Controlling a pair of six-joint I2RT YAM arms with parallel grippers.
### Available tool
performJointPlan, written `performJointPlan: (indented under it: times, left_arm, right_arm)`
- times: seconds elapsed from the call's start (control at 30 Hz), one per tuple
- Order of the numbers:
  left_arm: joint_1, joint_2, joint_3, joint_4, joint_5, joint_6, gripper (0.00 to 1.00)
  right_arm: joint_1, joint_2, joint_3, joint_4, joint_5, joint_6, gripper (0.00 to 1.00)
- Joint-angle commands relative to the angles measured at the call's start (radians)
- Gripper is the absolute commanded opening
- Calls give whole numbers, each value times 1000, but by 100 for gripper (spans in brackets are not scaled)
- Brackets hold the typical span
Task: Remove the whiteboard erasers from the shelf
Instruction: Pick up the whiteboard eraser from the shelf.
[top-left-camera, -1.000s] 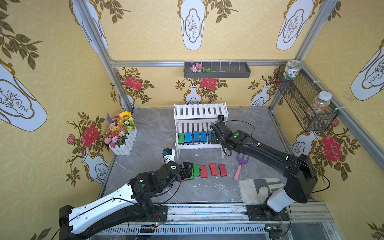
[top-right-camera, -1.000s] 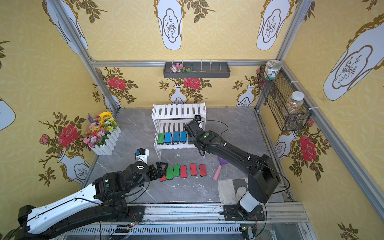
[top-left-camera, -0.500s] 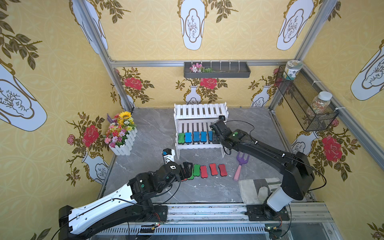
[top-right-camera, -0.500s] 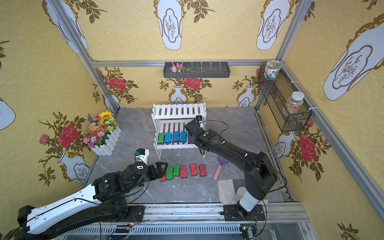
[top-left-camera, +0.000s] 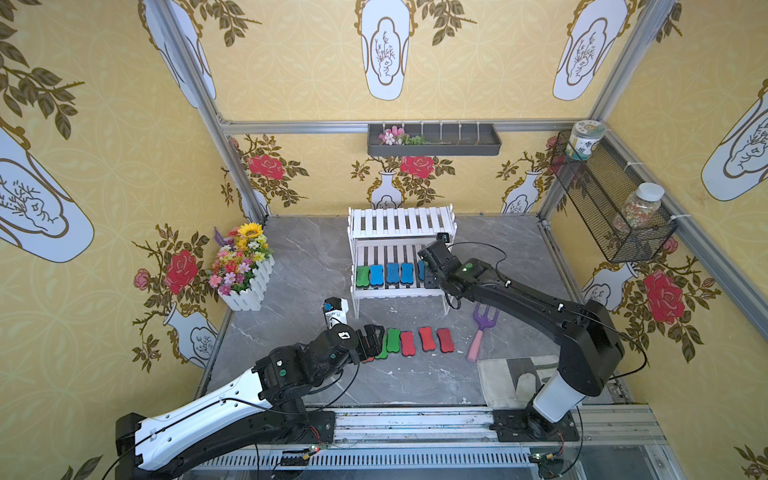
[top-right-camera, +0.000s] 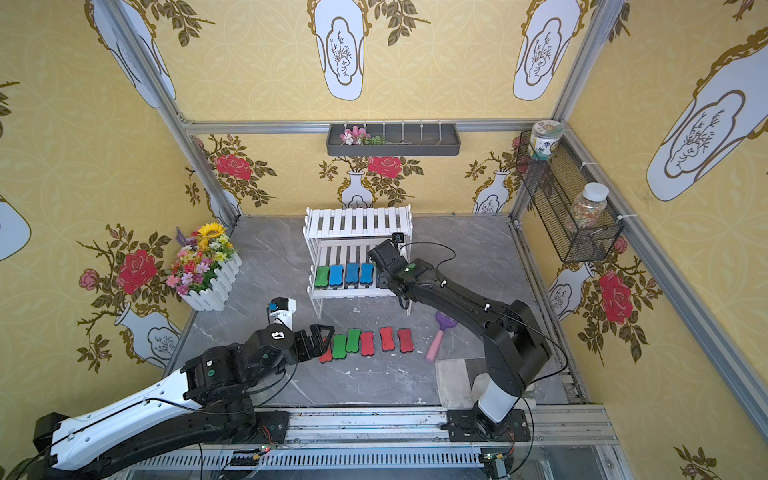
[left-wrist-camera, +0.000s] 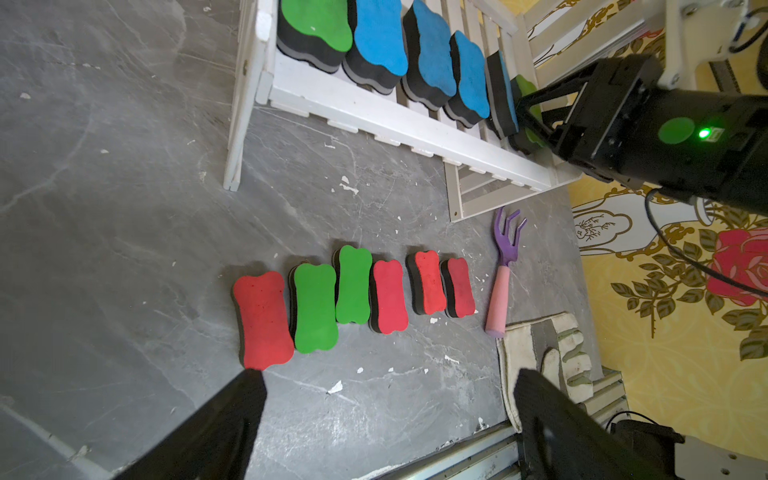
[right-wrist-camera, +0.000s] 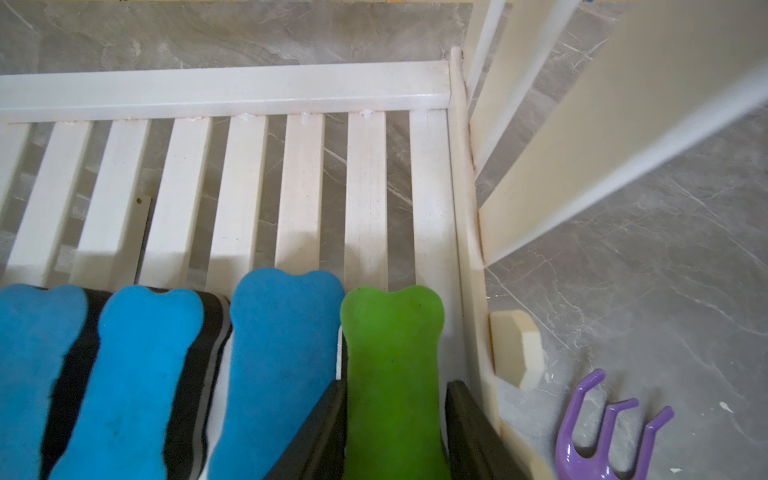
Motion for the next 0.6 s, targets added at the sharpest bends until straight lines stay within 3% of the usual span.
performJointPlan:
  times: [0.0,0.57]
  left_arm:
    - [0,-1,-9,-7,-6,-3,99]
    - [0,-2,-1,-9,-13,-7,99]
  right_arm:
    - [0,10,-2,17,-8,18,42]
    - [4,-136,-26,43,-16,13,34]
